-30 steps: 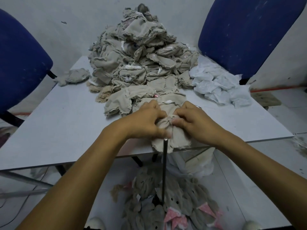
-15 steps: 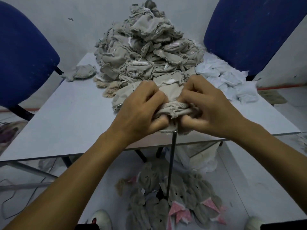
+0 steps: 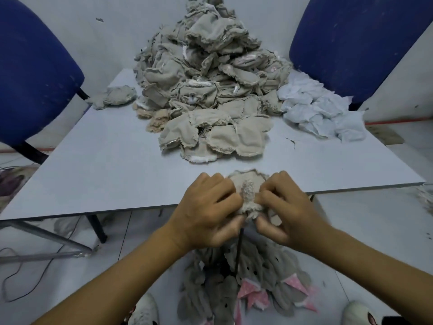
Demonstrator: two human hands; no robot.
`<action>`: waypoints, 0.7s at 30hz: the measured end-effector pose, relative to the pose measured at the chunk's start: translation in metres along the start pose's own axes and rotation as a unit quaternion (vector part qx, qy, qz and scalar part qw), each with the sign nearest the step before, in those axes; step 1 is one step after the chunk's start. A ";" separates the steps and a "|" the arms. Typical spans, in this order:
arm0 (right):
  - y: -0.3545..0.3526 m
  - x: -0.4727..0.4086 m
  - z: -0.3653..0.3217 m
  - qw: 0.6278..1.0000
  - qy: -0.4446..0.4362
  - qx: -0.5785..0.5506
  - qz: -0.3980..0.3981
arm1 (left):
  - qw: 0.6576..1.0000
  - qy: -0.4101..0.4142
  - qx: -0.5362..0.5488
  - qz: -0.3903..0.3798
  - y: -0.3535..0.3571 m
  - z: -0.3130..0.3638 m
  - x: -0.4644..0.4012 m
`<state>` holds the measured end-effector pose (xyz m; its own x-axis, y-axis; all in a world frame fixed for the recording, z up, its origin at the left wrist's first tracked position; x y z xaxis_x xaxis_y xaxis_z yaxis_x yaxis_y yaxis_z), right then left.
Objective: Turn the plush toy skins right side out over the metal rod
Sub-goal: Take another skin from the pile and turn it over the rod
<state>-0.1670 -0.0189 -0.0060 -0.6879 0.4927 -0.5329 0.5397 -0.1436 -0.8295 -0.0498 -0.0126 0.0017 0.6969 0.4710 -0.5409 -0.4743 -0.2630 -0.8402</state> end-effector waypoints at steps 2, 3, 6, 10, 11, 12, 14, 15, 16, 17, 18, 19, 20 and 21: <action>0.009 0.009 0.000 1.000 0.008 -0.002 -0.012 | 1.000 -0.023 0.015 -0.013 0.012 0.005 0.009; 0.011 0.012 0.000 1.000 0.012 0.003 -0.018 | 0.999 -0.029 0.015 -0.021 0.015 0.006 0.011; 0.004 0.009 0.001 0.998 0.010 0.052 -0.037 | 0.999 -0.013 -0.011 -0.039 0.009 0.001 0.003; -0.028 -0.015 -0.003 0.996 -0.033 0.079 -0.009 | 0.999 0.023 0.016 -0.035 -0.021 -0.004 -0.022; -0.039 -0.022 -0.003 0.997 -0.032 0.066 0.011 | 0.999 0.023 0.036 -0.020 -0.032 -0.006 -0.029; -0.050 -0.030 -0.001 0.998 -0.025 0.050 0.029 | 0.998 0.016 0.053 -0.006 -0.042 -0.009 -0.036; -0.068 -0.044 0.007 0.998 0.002 0.019 0.057 | 0.996 -0.012 0.083 0.008 -0.058 -0.019 -0.051; -0.073 -0.050 0.012 0.998 0.019 0.011 0.066 | 0.994 -0.038 0.100 0.004 -0.061 -0.026 -0.058; -0.076 -0.055 0.017 0.997 0.038 0.007 0.072 | 0.990 -0.071 0.118 -0.003 -0.060 -0.034 -0.063; -0.074 -0.058 0.023 0.995 0.063 0.000 0.072 | 0.985 -0.106 0.139 -0.011 -0.057 -0.041 -0.067; -0.069 -0.060 0.030 0.993 0.096 -0.016 0.069 | 0.977 -0.140 0.159 -0.017 -0.052 -0.048 -0.069; -0.062 -0.059 0.038 0.988 0.135 -0.042 0.067 | 0.968 -0.173 0.178 -0.019 -0.046 -0.054 -0.069; -0.054 -0.057 0.046 0.979 0.179 -0.075 0.071 | 0.961 -0.202 0.189 -0.020 -0.040 -0.060 -0.069; -0.046 -0.053 0.056 0.966 0.223 -0.102 0.078 | 0.956 -0.222 0.190 -0.018 -0.034 -0.063 -0.068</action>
<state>-0.1823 -0.0863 0.0516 -0.3374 0.8056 -0.4870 0.7362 -0.0966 -0.6698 -0.0475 -0.0891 0.0643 0.4590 0.8073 -0.3710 -0.6744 0.0447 -0.7370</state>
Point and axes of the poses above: each hand's wrist, its own x-axis away from the middle knuckle, its own y-axis out of the palm, z = x × y, the point moved 8 cm from there along -x, towards the middle knuckle, and after that the axes turned 11 degrees about -z, right-handed, at the moved point
